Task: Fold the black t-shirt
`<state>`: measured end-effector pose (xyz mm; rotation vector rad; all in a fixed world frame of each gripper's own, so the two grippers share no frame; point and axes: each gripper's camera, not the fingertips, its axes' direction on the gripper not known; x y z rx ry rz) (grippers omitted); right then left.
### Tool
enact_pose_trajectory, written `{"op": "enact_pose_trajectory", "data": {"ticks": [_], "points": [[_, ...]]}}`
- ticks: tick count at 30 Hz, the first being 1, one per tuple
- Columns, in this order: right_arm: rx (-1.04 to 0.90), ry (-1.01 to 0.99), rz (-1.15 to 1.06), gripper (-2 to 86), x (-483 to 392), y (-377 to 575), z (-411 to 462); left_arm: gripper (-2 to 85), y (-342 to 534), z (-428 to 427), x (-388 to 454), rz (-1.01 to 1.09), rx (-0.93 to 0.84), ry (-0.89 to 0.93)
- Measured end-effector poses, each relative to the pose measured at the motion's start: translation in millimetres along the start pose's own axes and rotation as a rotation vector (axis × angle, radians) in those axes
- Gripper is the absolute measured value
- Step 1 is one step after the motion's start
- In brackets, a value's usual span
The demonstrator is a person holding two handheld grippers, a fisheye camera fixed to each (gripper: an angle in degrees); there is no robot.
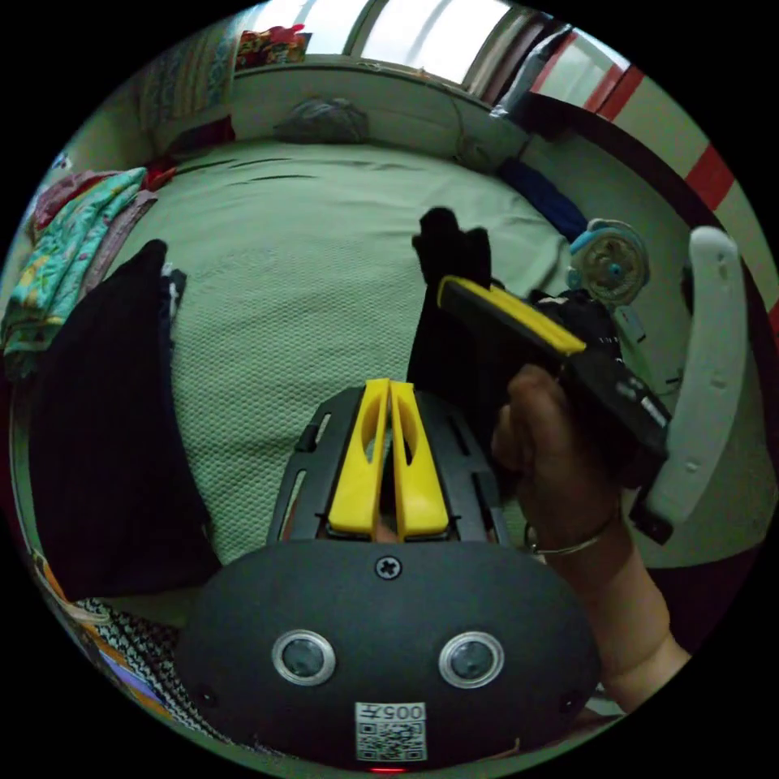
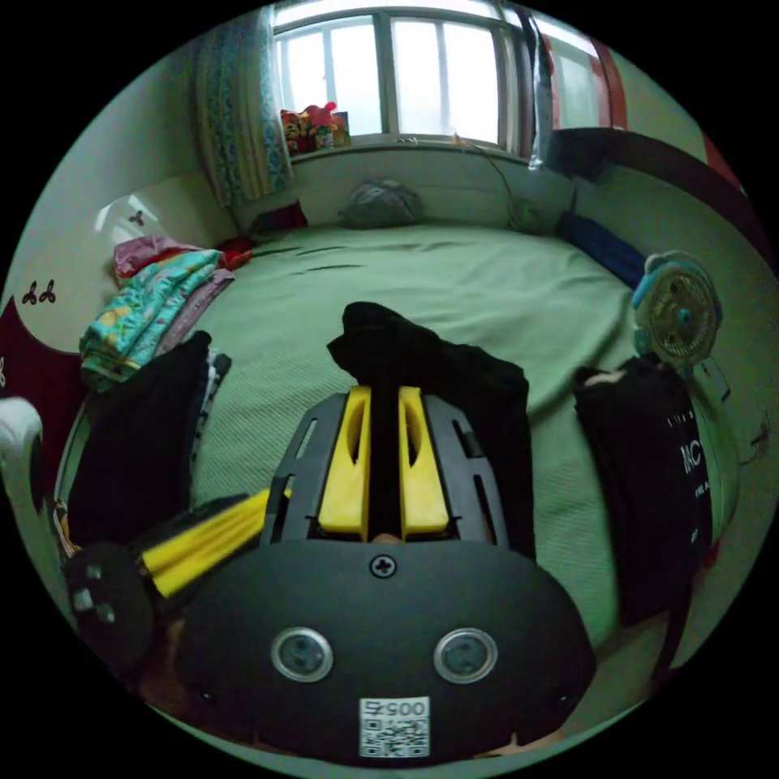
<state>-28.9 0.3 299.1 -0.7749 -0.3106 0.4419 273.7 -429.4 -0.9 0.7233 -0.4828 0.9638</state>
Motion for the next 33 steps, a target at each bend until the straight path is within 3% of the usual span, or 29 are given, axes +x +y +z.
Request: {"op": "enact_pose_trajectory", "data": {"ticks": [3, 8, 17, 20, 26, 33], "points": [[-0.093, -0.058, -0.108, 2.3, -35.8, -32.6, 14.1, -0.7, 0.9, -6.0, -31.6, -0.104, 0.029, -0.054], [-0.039, -0.091, -0.142, 5.0, -41.2, -42.3, -9.3, -0.7, 4.8, -10.4, -71.7, -0.229, 0.051, 0.002], [-0.263, 0.112, 0.006, 7.0, 36.2, 15.5, 16.6, -0.7, 5.2, 0.9, -70.6, -0.163, -0.007, 0.005], [-0.314, 0.038, 0.089, 7.1, 53.4, 18.4, 25.1, -0.7, 4.7, 10.5, -60.6, -0.112, -0.046, -0.017], [-0.442, 0.018, -0.019, 3.6, 49.9, 18.3, 53.0, -0.7, -1.1, 41.2, -51.7, -0.004, -0.19, -0.143], [-0.503, -0.024, -0.024, -0.9, 55.6, 19.6, 43.7, -0.7, 7.9, 34.5, -59.8, -0.029, -0.172, -0.137]]}}
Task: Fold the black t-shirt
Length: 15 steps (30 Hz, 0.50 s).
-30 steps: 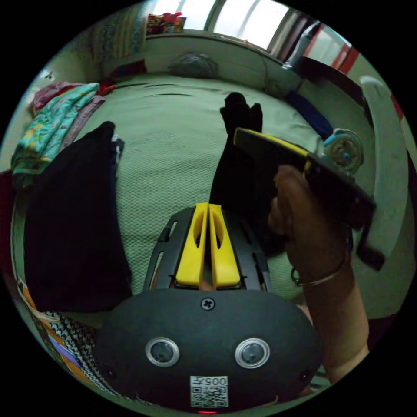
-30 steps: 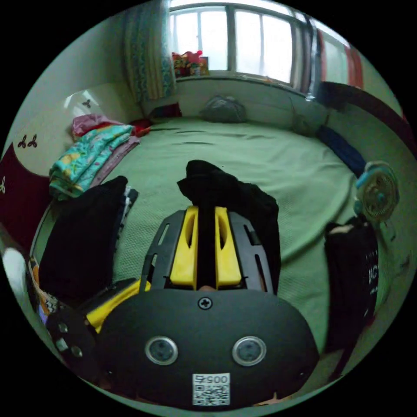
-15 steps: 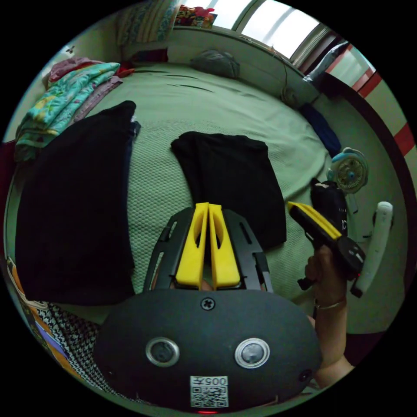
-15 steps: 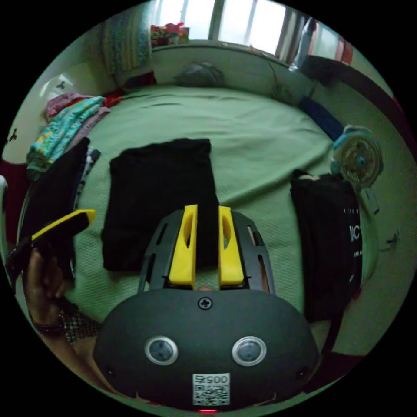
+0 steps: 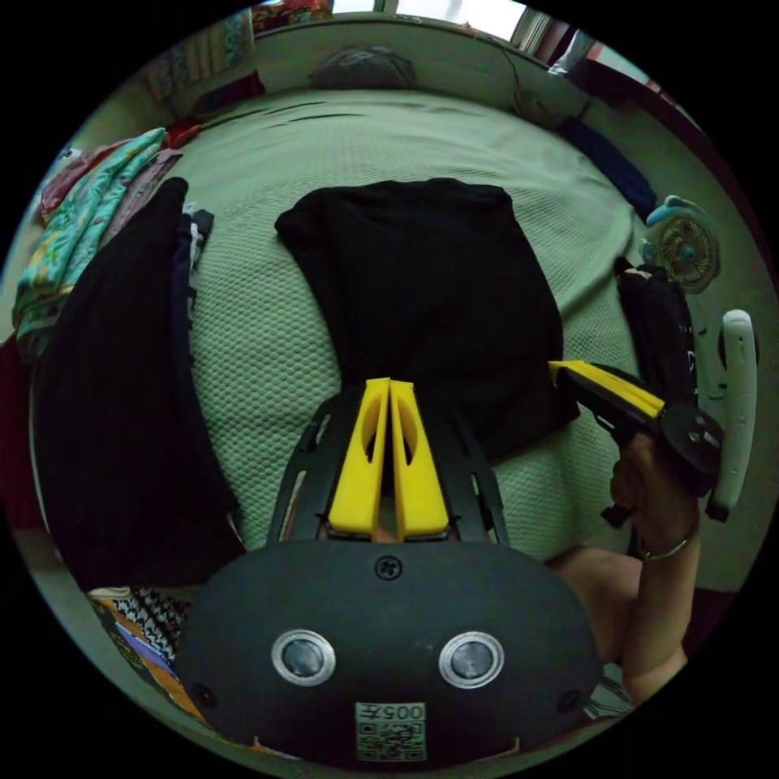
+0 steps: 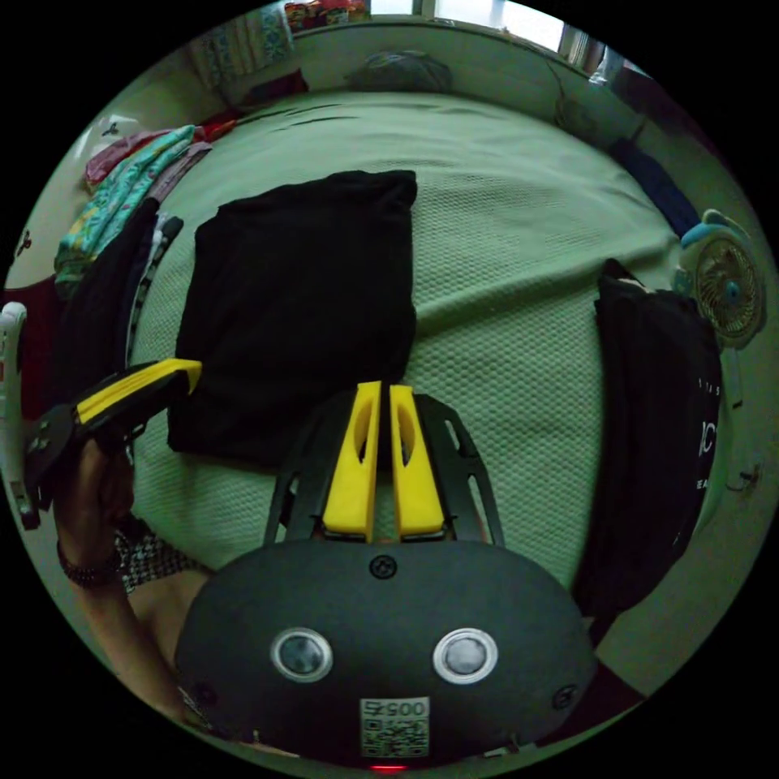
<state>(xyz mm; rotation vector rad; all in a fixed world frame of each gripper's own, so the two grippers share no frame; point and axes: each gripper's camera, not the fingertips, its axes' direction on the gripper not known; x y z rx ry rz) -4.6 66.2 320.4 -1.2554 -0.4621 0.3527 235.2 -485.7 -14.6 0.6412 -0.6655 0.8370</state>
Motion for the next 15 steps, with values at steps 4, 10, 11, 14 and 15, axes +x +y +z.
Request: {"op": "enact_pose_trajectory", "data": {"ticks": [4, 10, 11, 14, 15], "points": [[0.036, -0.018, 0.023, 1.3, 3.4, 8.4, -11.4, -0.7, 16.5, -8.4, -2.7, -0.034, 0.024, -0.009], [0.213, -0.001, -0.021, 5.3, -1.4, 31.4, -56.8, -0.7, 49.9, -39.1, -10.7, -0.081, 0.12, -0.018], [0.229, -0.013, -0.027, 5.3, -2.7, 35.6, -61.3, -0.7, 54.6, -42.7, -12.4, -0.086, 0.137, 0.002], [0.229, -0.078, -0.011, 4.4, -6.0, 47.7, -64.7, -0.6, 60.8, -45.8, -15.1, -0.097, 0.161, 0.04], [0.245, -0.103, -0.017, 3.5, -9.3, 51.4, -67.4, -0.6, 61.2, -45.5, -15.4, -0.099, 0.16, 0.047]]}}
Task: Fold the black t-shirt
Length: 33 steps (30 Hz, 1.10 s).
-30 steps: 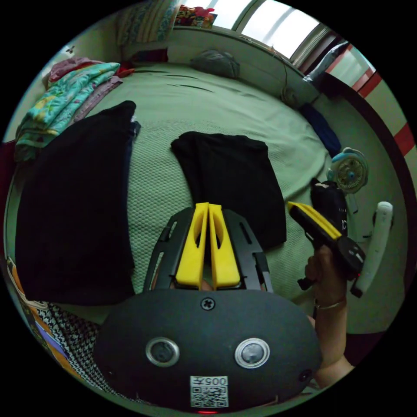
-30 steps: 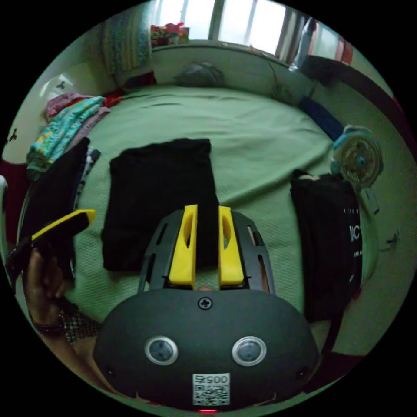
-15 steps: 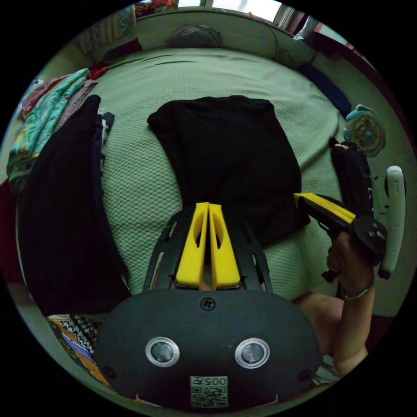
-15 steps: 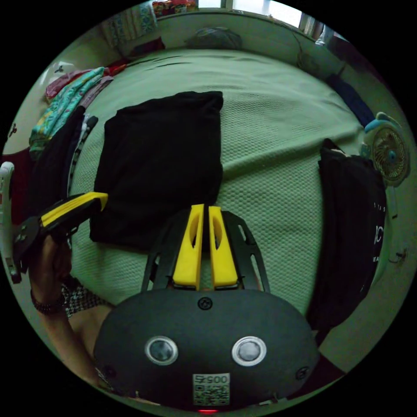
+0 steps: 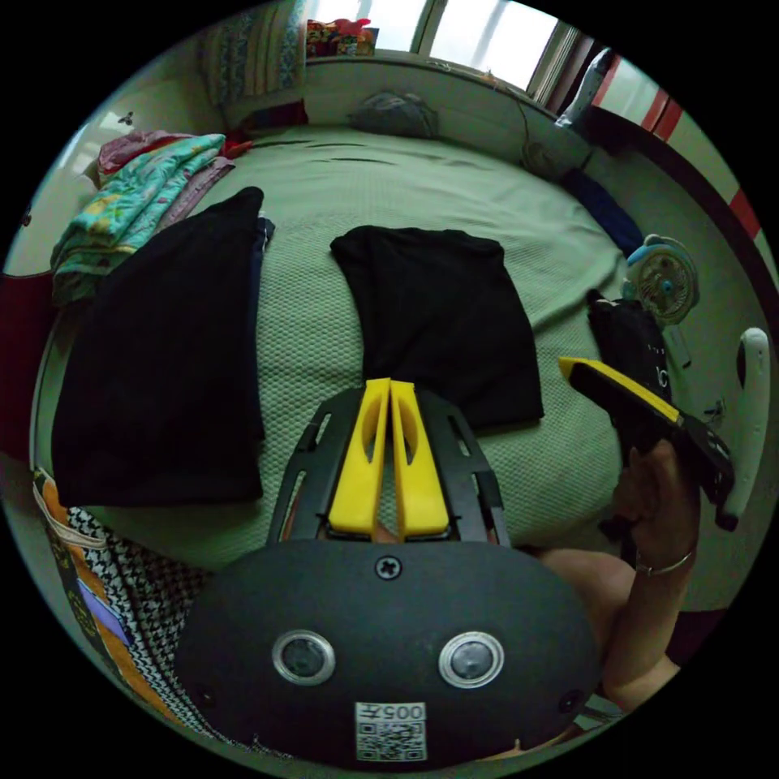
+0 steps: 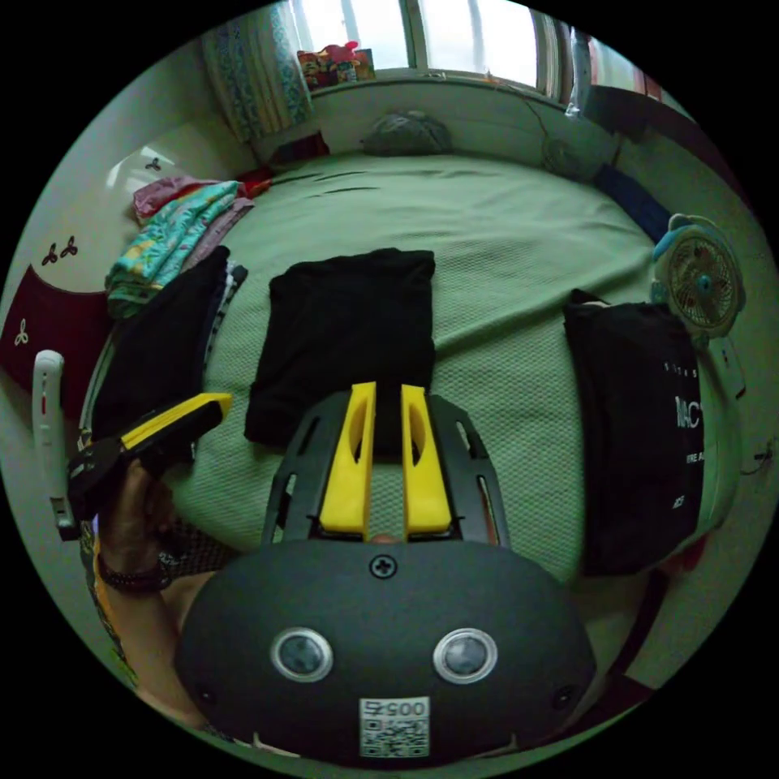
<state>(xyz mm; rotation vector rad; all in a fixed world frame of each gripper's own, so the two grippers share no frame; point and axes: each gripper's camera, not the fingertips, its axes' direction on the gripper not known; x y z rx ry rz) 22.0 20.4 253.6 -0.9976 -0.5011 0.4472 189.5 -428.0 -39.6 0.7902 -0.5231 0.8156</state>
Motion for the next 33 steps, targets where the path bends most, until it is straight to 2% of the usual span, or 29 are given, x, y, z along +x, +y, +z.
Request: {"op": "enact_pose_trajectory", "data": {"ticks": [4, 8, 13, 19, 33], "points": [[0.041, 0.045, -0.047, 1.1, -12.9, 2.6, -4.0, -0.6, -0.8, 2.7, 0.9, 0.023, 0.005, -0.019], [0.0, -0.008, -0.064, 0.3, -17.9, -1.9, 4.7, -0.6, -13.4, 6.2, -1.9, 0.035, -0.008, -0.068], [0.05, -0.085, -0.048, -0.7, -20.9, -6.6, 8.8, -0.6, -22.1, 10.2, -16.3, -0.005, -0.047, -0.098], [0.011, -0.152, -0.066, -0.9, -31.8, -8.8, 13.7, -0.6, -22.6, -6.8, -21.1, -0.038, 0.028, 0.019], [-0.033, -0.165, -0.058, -1.0, -32.9, 6.8, 6.4, -0.7, 3.6, -20.1, -19.3, -0.03, 0.068, 0.028]]}}
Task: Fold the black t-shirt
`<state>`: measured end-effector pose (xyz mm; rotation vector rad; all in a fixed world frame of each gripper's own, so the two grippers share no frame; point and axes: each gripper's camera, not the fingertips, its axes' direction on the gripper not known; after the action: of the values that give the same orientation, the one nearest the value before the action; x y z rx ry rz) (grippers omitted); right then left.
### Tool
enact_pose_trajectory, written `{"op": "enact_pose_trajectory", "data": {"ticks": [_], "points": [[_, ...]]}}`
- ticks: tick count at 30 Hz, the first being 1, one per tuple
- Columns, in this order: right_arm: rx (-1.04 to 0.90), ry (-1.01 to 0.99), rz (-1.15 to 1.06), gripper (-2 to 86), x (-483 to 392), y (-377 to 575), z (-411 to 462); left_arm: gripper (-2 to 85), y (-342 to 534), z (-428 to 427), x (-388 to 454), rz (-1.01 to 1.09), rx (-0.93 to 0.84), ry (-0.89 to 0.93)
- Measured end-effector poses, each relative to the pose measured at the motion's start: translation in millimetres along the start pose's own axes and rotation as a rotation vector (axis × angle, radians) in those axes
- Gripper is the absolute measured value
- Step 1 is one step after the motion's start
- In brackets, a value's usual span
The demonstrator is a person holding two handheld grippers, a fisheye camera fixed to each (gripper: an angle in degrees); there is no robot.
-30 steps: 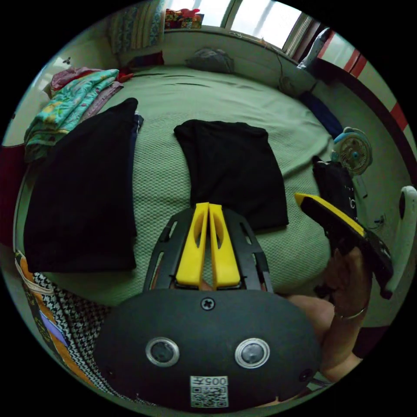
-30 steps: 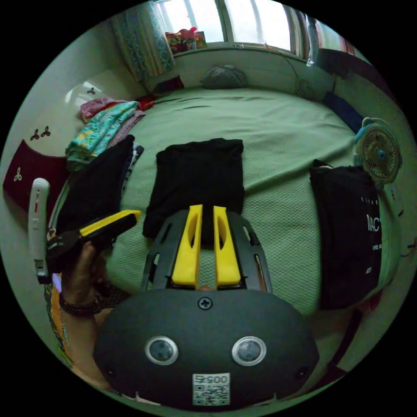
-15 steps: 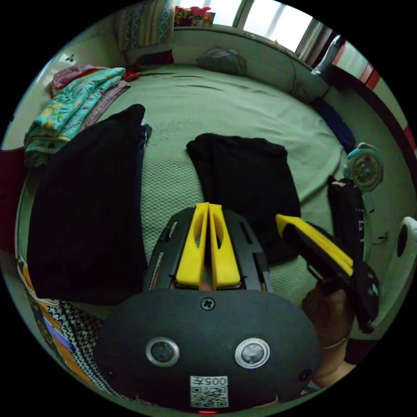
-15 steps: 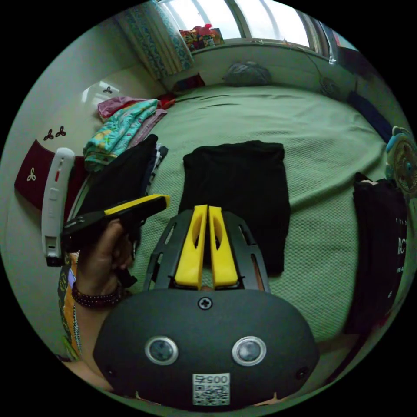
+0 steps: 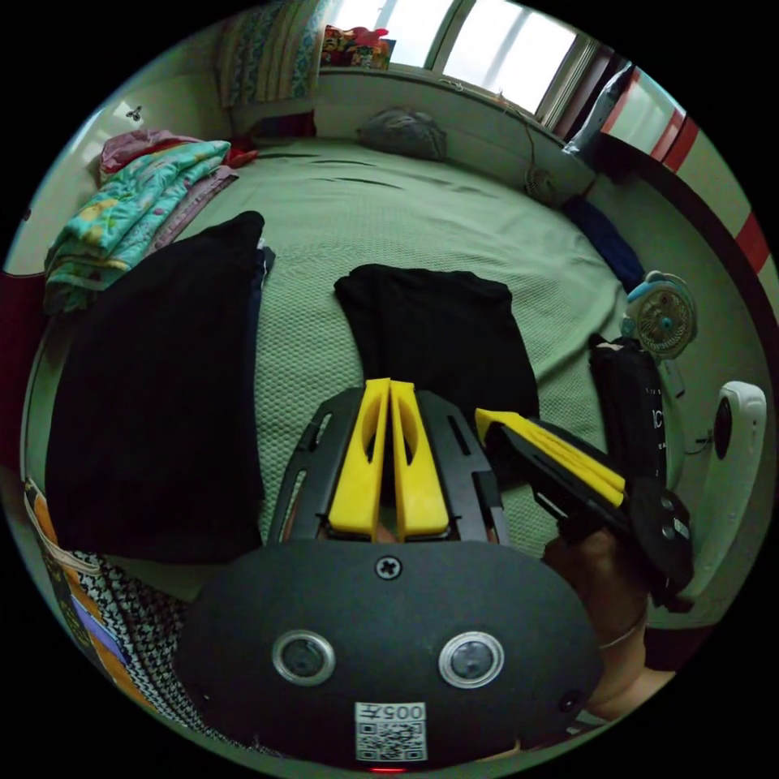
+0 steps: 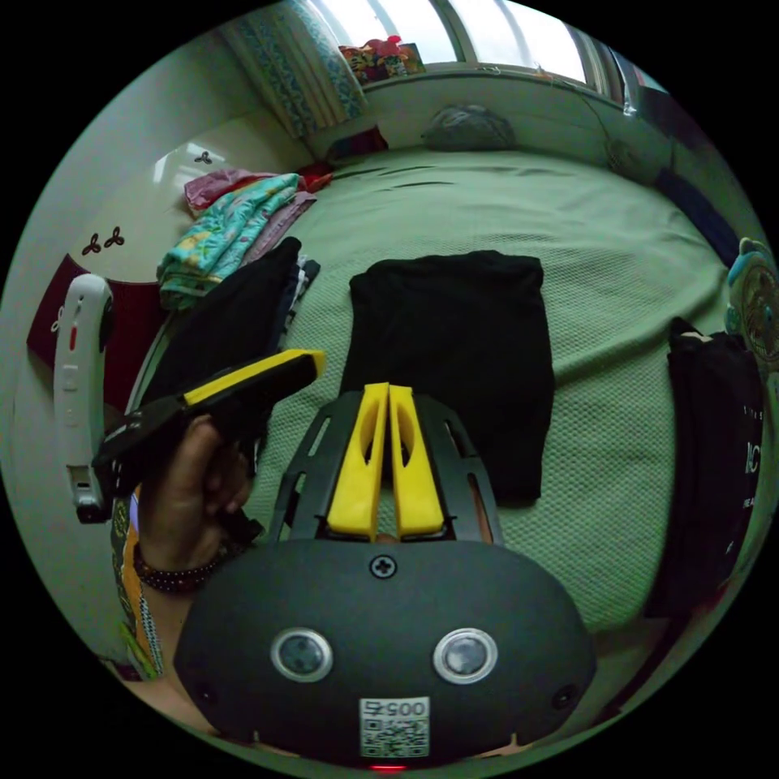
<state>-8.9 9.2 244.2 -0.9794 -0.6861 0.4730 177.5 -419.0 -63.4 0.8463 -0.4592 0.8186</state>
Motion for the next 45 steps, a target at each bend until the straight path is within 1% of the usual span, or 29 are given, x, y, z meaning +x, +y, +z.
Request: {"op": "enact_pose_trajectory", "data": {"ticks": [4, 10, 18, 23, 28, 31, 35, 38, 45], "points": [[0.009, -0.006, -0.008, -1.0, -0.8, 3.1, -4.7, -0.7, 6.8, -3.3, -2.9, 0.01, 0.019, -0.007], [0.02, 0.036, -0.023, -1.0, -5.7, 3.7, -4.3, -0.6, 10.8, -3.3, -3.1, 0.005, 0.014, -0.002], [0.004, 0.123, -0.048, -1.0, -15.7, 3.3, -0.8, -0.6, 13.9, -4.2, 5.0, 0.026, 0.031, -0.089], [0.029, 0.119, -0.057, -1.1, -23.1, 6.7, -2.2, -0.3, 19.9, -5.4, 14.4, 0.063, 0.069, -0.111], [0.033, 0.126, -0.069, -1.1, -31.2, 10.1, -4.0, -0.1, 23.9, -3.6, 22.6, 0.091, 0.049, -0.159], [0.03, 0.135, -0.072, -1.1, -35.8, 11.5, -3.6, -0.1, 24.1, -0.5, 25.6, 0.09, 0.012, -0.149], [0.018, 0.151, -0.071, -1.1, -40.3, 11.6, -1.3, -0.1, 25.5, -0.3, 29.7, 0.078, 0.018, -0.113], [0.01, 0.176, -0.07, -1.1, -43.1, 11.6, 0.5, -0.2, 26.6, -0.2, 35.5, 0.108, 0.016, -0.11], [0.074, 0.272, -0.102, -1.1, -54.6, 12.9, -2.6, -0.2, 29.8, -1.4, 47.0, 0.158, 0.027, -0.122]]}}
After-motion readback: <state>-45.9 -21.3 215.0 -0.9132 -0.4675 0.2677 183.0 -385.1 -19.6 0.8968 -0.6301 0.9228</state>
